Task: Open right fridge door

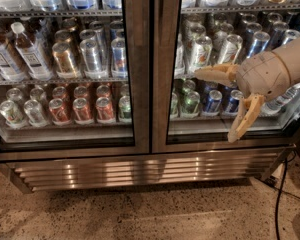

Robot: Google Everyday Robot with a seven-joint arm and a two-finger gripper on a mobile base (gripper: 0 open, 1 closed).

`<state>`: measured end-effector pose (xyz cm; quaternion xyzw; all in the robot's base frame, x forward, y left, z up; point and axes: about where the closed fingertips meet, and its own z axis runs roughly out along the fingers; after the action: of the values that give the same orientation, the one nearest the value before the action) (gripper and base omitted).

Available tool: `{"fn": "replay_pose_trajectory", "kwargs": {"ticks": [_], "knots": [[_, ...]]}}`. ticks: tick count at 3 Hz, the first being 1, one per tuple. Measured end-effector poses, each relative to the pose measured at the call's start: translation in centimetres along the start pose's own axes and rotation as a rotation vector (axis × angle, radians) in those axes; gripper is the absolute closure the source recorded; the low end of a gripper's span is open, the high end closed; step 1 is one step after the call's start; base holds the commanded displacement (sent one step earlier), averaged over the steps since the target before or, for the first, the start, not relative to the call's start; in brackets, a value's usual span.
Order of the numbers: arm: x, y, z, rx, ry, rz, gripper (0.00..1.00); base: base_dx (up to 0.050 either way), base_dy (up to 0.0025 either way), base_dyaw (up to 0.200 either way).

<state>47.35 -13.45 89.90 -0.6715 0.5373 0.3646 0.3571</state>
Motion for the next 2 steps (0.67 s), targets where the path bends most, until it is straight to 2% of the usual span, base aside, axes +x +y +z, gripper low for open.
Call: {"fn": "replay_pose_trajectory", "kwargs": {"ticks": [2], "knots": [[-0.67, 0.18, 0.26, 0.117, -0.037, -0.012, 0.0, 0.0, 0.0, 0.0]]}}
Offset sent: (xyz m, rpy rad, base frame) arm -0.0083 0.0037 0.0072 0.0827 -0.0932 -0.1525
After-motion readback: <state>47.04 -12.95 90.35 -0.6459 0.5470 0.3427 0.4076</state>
